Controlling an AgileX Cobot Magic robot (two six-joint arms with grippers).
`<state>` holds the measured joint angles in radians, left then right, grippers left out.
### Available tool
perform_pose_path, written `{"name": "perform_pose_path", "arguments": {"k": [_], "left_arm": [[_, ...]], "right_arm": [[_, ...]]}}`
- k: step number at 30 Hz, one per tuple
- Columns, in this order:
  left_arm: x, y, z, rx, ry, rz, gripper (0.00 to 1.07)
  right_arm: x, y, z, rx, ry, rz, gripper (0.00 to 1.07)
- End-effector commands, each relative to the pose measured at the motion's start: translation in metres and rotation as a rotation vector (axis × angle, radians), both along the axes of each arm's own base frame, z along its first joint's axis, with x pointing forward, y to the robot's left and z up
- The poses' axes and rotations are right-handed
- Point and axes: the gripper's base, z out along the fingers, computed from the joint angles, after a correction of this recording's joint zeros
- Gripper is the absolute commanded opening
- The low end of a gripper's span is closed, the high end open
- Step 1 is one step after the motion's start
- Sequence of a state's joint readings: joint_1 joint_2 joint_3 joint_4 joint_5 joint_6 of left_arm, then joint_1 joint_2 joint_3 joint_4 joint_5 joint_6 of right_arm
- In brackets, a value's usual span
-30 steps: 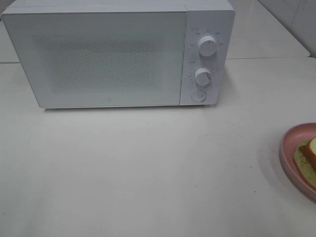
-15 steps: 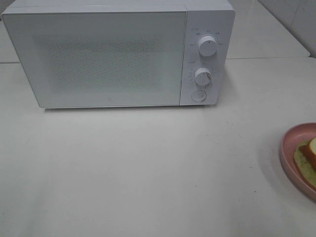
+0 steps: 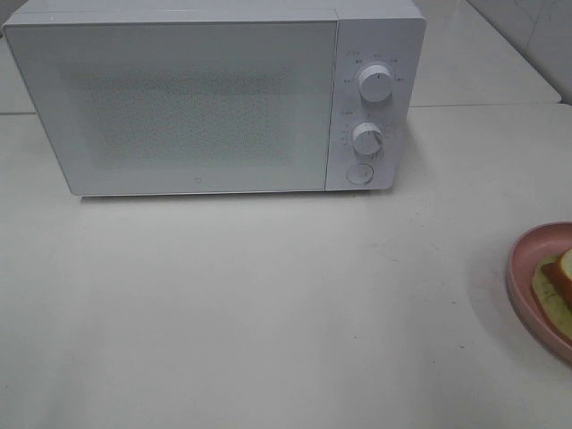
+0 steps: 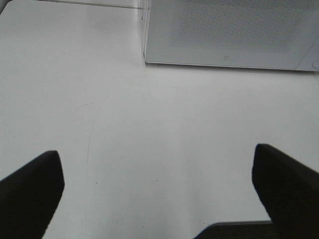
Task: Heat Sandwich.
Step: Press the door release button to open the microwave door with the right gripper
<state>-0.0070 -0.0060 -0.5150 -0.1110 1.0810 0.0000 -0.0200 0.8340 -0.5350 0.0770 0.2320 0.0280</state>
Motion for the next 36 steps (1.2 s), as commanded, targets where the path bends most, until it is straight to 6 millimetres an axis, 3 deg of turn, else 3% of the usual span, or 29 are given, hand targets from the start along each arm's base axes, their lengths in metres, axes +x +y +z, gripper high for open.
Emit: {"name": "perform_pose_path", "arguments": {"k": [1, 11, 19, 27, 36], "left_arm": [[-0.003, 0.0, 0.001, -0.004, -0.037, 0.002, 0.97], [-0.003, 0.0, 0.001, -0.004, -0.037, 0.002, 0.97], [-0.003, 0.0, 0.001, -0.004, -0.037, 0.002, 0.97], [-0.003, 0.0, 0.001, -0.004, -0.037, 0.002, 0.97], [-0.003, 0.0, 0.001, -0.004, -0.037, 0.002, 0.97]], "right_arm": [[0.014, -0.001, -0.003, -0.007, -0.038, -0.007, 0.76], [0.051, -0.004, -0.022, -0.016, -0.125, -0.026, 0.76], [0.05, -0.002, -0.036, 0.015, -0.281, -0.055, 0.76], [0.043, 0.024, -0.044, 0.006, -0.363, 0.031, 0.76], [0.045, 0.06, -0.071, -0.028, -0.325, 0.146, 0.76]]}}
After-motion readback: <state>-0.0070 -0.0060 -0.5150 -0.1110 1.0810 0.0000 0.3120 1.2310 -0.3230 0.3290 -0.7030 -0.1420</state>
